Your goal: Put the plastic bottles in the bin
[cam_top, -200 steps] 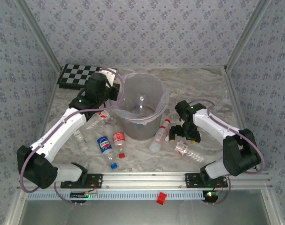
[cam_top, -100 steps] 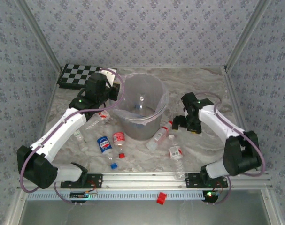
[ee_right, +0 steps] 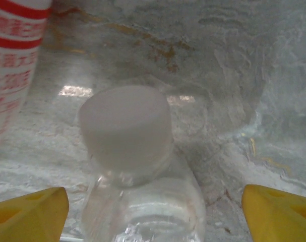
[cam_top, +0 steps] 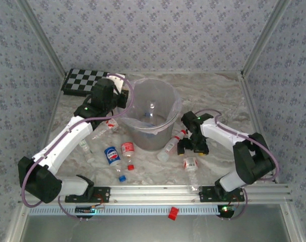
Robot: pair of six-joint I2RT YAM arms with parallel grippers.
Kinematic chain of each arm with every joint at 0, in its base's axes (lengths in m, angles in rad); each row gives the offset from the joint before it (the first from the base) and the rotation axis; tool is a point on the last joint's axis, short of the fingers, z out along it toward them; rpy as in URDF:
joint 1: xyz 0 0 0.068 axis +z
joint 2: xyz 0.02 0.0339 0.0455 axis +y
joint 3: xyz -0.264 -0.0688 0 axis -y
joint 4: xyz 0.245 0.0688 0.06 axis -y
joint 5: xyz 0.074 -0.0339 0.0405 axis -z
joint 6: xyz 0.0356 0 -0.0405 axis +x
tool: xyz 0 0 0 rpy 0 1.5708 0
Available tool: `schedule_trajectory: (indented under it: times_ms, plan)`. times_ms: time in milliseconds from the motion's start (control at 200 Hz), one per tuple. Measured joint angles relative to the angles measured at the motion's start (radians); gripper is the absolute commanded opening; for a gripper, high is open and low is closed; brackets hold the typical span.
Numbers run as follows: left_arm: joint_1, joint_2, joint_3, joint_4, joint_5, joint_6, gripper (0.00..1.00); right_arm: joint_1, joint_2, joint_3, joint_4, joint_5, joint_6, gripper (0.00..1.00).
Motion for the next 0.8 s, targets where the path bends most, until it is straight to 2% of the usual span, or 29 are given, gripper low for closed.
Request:
schedule_trajectory:
  times_ms: [265, 320, 460, 540, 585, 720, 805]
  plan:
    - [0.000, 0.000, 0.000, 0.000, -0.003, 0.003, 0.23, -0.070, 0.034, -0.006, 0.047, -0.006, -0.006, 0.62]
    - [0.000, 0.000, 0.000, 0.000, -0.003, 0.003, 0.23, -0.098, 0.018, -0.007, 0.048, -0.003, -0.011, 0.59]
    - [0.000, 0.000, 0.000, 0.000, -0.003, 0.003, 0.23, -0.166, -0.063, -0.008, 0.041, -0.002, -0.018, 0.47]
    - [0.000, 0.000, 0.000, 0.000, -0.003, 0.003, 0.23, -0.203, -0.113, -0.008, 0.035, -0.003, -0.023, 0.45]
    - [0.000, 0.000, 0.000, 0.000, -0.003, 0.003, 0.23, -0.221, -0.135, -0.007, 0.032, -0.003, -0.024, 0.50]
    - [0.000, 0.000, 0.000, 0.000, -0.003, 0.003, 0.23, -0.235, -0.175, 0.003, 0.009, -0.004, -0.023, 0.89]
    - [0.000, 0.000, 0.000, 0.000, -0.003, 0.003, 0.23, -0.200, -0.185, 0.002, -0.007, -0.003, -0.018, 0.98]
